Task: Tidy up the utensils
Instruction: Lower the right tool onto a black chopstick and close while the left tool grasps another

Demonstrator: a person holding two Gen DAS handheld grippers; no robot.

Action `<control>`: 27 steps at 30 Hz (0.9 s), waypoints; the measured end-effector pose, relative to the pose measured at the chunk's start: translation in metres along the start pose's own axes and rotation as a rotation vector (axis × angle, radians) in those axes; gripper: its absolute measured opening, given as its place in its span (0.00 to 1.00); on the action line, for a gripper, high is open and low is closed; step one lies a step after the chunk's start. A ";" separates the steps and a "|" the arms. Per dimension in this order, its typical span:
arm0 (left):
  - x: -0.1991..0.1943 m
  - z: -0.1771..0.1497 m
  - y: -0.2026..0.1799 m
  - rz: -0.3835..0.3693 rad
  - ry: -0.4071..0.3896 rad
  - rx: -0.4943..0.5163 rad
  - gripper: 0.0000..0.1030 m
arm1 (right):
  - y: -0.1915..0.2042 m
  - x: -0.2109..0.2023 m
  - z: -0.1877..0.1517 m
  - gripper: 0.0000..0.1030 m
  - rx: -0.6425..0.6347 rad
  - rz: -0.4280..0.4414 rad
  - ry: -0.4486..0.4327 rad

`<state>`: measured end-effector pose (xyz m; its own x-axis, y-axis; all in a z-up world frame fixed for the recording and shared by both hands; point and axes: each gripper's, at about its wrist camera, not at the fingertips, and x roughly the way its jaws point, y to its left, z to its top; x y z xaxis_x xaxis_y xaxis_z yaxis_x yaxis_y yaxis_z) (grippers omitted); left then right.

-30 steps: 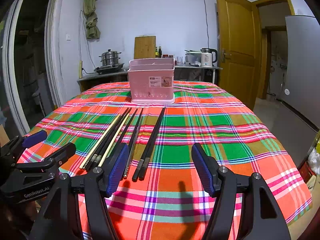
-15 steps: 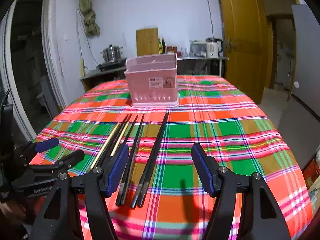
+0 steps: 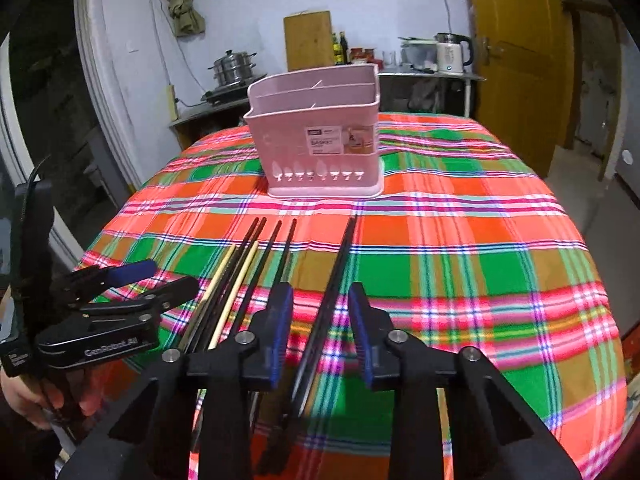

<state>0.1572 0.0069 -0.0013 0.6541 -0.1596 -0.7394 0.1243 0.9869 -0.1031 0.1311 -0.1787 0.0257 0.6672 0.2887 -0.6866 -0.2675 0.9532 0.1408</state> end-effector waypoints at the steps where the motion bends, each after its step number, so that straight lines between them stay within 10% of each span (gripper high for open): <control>1: 0.002 0.002 0.000 -0.003 0.007 0.001 0.60 | -0.001 0.005 0.002 0.22 0.000 0.004 0.013; 27: 0.060 0.048 0.001 -0.043 0.094 0.005 0.34 | -0.024 0.071 0.022 0.09 0.040 -0.023 0.141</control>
<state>0.2321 -0.0033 -0.0136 0.5754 -0.1986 -0.7934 0.1543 0.9790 -0.1331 0.1999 -0.1794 -0.0108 0.5676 0.2540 -0.7831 -0.2235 0.9630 0.1504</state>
